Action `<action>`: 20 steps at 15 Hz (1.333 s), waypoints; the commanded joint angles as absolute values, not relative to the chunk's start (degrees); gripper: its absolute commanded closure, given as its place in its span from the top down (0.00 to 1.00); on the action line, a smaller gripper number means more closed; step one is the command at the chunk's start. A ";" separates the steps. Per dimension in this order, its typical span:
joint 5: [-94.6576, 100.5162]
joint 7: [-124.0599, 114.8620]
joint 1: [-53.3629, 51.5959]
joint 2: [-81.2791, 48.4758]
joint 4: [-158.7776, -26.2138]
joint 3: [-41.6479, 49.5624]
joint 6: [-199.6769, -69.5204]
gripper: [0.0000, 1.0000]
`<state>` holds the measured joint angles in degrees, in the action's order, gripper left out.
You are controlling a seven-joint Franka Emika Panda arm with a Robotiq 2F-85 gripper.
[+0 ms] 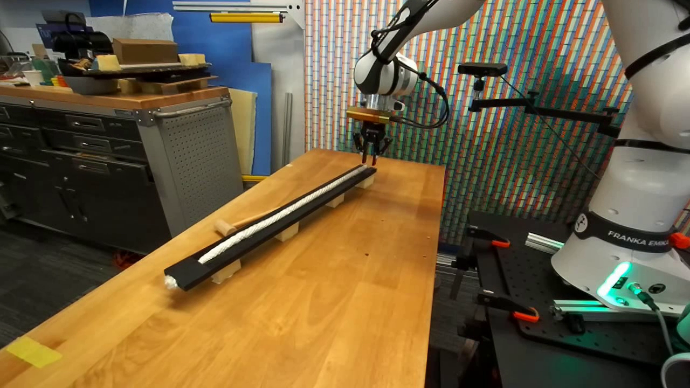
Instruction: Put the rope neatly on the platform
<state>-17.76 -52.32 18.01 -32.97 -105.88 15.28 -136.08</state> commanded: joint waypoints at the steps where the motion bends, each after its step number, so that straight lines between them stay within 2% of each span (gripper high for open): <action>1: -17.95 -52.83 17.18 -31.40 -107.53 16.45 -137.37 0.47; 4: -17.90 -52.57 17.14 -31.05 -107.81 16.53 -137.63 0.56; 8: -17.21 -50.47 16.84 -28.57 -109.02 16.38 -139.15 0.87; 10: -15.74 -48.60 16.14 -26.50 -109.89 16.55 -140.32 1.00; 18: -10.52 -29.65 14.92 -16.22 -113.93 15.05 -138.00 1.00; 20: -11.63 -33.71 14.42 -19.83 -111.05 15.98 -138.32 1.00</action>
